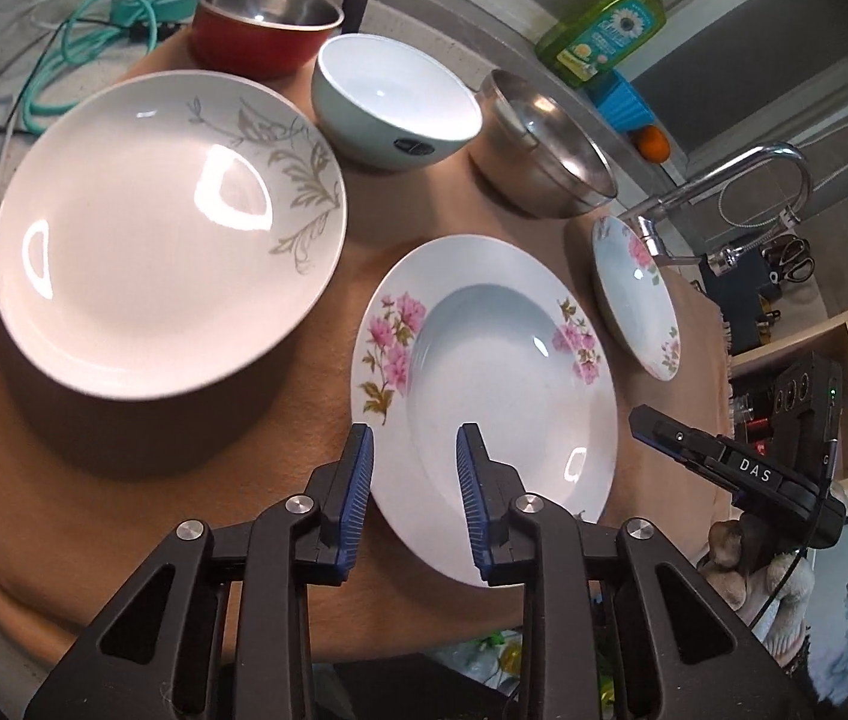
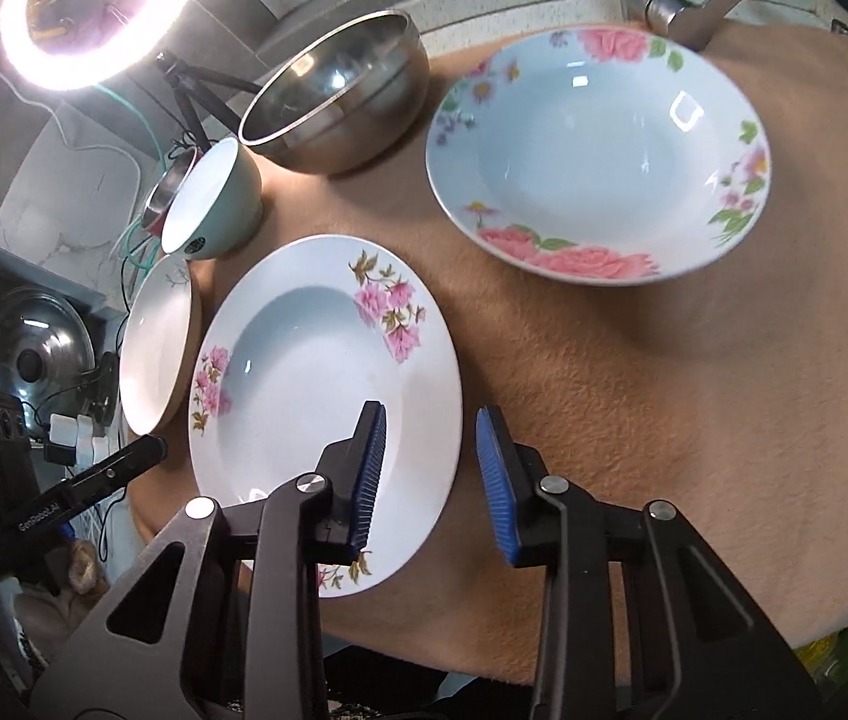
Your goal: Organize plates and bowls
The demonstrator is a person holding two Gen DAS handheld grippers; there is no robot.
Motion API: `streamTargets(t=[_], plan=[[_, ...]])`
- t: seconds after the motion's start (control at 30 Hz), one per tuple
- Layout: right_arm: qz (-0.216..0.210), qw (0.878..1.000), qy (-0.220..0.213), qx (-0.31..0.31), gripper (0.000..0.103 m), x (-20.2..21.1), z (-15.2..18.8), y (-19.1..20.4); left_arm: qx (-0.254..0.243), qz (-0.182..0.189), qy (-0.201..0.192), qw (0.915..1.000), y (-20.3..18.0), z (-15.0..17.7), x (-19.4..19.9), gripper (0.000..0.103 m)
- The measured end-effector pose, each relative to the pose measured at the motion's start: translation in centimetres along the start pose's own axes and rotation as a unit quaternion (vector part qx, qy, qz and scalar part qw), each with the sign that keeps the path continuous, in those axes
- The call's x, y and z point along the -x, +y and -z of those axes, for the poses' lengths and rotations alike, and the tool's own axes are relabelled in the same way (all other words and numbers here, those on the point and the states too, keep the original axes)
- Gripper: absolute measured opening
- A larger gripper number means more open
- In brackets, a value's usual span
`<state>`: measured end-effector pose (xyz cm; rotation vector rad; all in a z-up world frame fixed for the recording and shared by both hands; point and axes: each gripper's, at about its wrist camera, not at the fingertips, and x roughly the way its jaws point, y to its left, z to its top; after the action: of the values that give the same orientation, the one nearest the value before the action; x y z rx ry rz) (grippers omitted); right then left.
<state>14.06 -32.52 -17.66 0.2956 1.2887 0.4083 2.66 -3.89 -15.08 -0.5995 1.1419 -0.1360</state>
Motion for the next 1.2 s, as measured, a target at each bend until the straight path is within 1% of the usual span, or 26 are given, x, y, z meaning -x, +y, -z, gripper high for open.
streamTargets(t=[0.03, 0.17, 0.33, 0.43, 0.47, 0.53, 0.67, 0.8, 0.93, 1.2], plan=[[-0.002, 1.000, 0.004, 0.002, 0.029, -0.3, -0.1, 0.0, 0.005, -0.001, 0.002, 1.0000, 0.1, 0.0, -0.2, 0.025], [-0.006, 1.000, 0.011, 0.004, 0.027, -0.8, -0.2, -0.2, 0.017, -0.006, 0.000, 0.9998, 0.6, 0.0, -0.8, 0.025], [-0.009, 1.000, 0.022, 0.002, 0.025, -1.6, -0.5, -0.6, 0.024, -0.011, -0.003, 0.9997, 0.8, -0.1, -1.2, 0.025], [-0.014, 0.999, 0.030, 0.003, 0.018, -2.1, -0.7, -0.7, 0.030, -0.012, -0.004, 0.9995, 1.2, -0.1, -1.6, 0.023], [-0.015, 0.999, 0.031, 0.004, 0.018, -2.3, -0.6, -0.7, 0.033, -0.011, -0.003, 0.9994, 1.3, -0.1, -1.8, 0.021], [-0.018, 0.999, 0.033, 0.002, 0.018, -2.4, -0.8, -0.9, 0.038, -0.010, -0.001, 0.9992, 1.5, -0.1, -2.0, 0.017], [-0.025, 0.999, 0.036, 0.001, 0.018, -2.5, -0.9, -1.0, 0.043, -0.006, 0.003, 0.9990, 1.8, 0.0, -2.5, 0.015], [-0.026, 0.999, 0.037, 0.004, 0.018, -2.4, -0.9, -0.9, 0.044, -0.005, 0.000, 0.9990, 1.8, 0.1, -2.5, 0.015], [-0.024, 0.999, 0.037, 0.006, 0.018, -2.4, -0.9, -0.8, 0.036, -0.013, -0.001, 0.9993, 1.6, 0.2, -2.5, 0.016], [-0.021, 0.999, 0.039, 0.010, 0.018, -2.3, -0.5, -0.9, 0.029, -0.015, 0.003, 0.9994, 1.2, 0.4, -2.5, 0.016]])
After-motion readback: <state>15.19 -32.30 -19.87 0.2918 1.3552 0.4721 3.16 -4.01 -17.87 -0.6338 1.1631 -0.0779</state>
